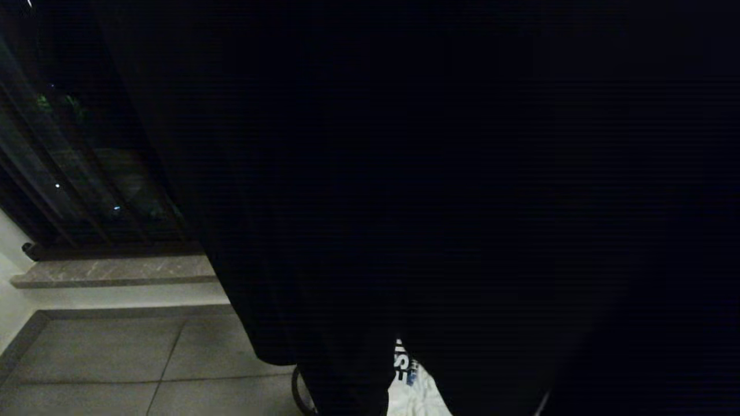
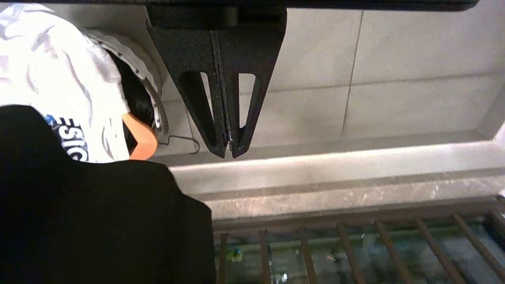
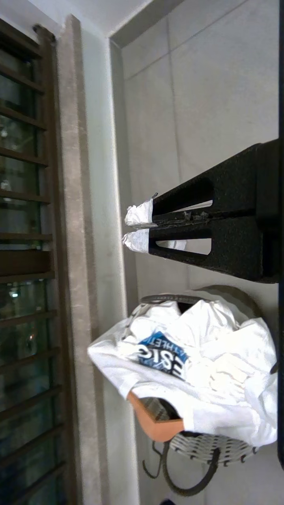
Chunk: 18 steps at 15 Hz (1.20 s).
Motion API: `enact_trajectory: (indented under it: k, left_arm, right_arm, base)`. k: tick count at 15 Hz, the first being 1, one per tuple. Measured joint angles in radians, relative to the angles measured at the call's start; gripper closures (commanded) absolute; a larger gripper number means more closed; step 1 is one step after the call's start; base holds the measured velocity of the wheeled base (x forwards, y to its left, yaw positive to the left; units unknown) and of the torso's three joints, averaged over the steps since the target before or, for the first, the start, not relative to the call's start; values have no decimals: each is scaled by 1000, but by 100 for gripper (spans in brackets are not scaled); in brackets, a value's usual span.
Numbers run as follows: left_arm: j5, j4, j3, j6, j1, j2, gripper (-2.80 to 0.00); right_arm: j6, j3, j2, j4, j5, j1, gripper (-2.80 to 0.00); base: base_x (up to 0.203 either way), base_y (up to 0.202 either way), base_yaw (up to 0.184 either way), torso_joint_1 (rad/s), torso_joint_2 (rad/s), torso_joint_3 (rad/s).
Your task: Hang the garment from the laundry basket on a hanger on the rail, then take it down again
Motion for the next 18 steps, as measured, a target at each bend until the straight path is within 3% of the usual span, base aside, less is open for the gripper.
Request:
enact_trajectory:
  k: [12, 18]
  left_arm:
    - [0, 0, 0, 0, 0, 0, 0]
    - [0, 0, 0, 0, 0, 0, 0]
  right_arm:
    - [0, 0, 0, 0, 0, 0, 0]
    - [0, 0, 0, 0, 0, 0, 0]
  base:
    - [0, 0, 0, 3, 3, -195]
    - [0, 0, 0, 0, 1, -26]
